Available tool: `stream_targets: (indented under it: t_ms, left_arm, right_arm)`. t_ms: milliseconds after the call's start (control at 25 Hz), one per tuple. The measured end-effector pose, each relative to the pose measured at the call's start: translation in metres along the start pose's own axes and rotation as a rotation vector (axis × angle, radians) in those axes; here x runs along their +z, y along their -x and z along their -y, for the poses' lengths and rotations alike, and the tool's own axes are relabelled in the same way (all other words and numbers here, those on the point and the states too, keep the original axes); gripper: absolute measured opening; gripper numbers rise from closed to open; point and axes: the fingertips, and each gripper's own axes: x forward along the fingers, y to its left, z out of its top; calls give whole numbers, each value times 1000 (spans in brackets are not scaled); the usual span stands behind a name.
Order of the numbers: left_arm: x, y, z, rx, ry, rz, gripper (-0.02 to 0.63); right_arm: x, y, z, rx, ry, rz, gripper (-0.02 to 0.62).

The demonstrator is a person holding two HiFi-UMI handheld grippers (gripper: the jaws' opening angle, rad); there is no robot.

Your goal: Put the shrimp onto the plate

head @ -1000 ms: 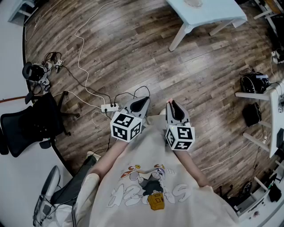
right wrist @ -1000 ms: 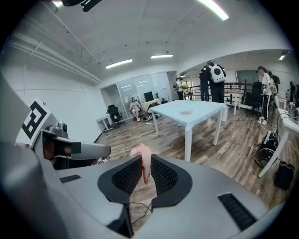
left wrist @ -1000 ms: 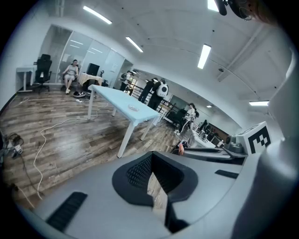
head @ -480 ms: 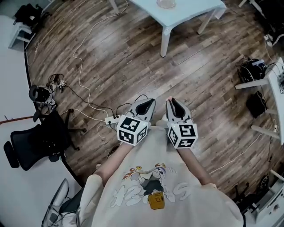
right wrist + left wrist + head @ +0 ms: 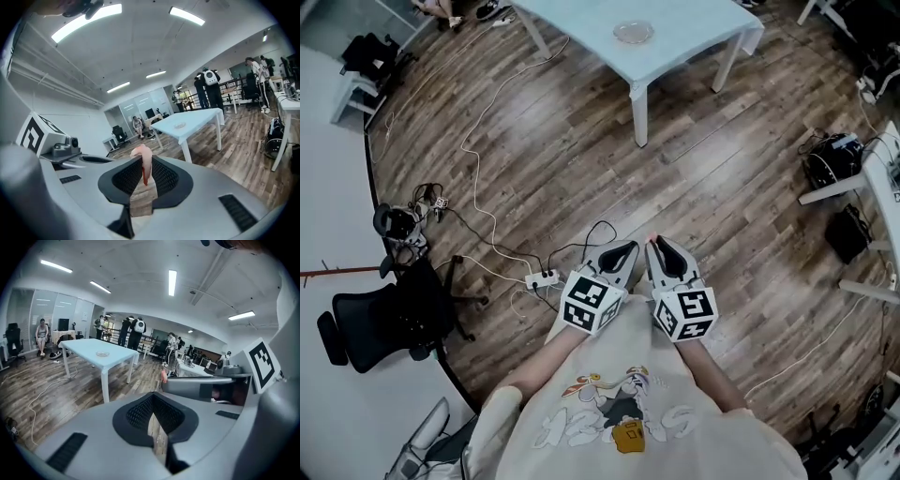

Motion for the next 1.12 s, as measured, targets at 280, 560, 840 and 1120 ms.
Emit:
stream_targets:
  t_ms: [280, 560, 840, 1120]
  left_arm:
    - [-11, -20, -18, 9, 56, -47, 8]
    - [11, -53, -63, -30, 96, -37, 8]
    - [86, -81, -133, -75, 97, 36, 8]
    - [130, -79, -199, -123, 93, 66, 8]
  right_arm:
    - [-2, -18, 21, -17, -87, -27, 77]
    - [12, -65, 44, -76, -94, -67, 78]
    - [71, -135, 52, -122, -108, -61, 78]
    - [113, -199, 39, -173, -18, -39, 77]
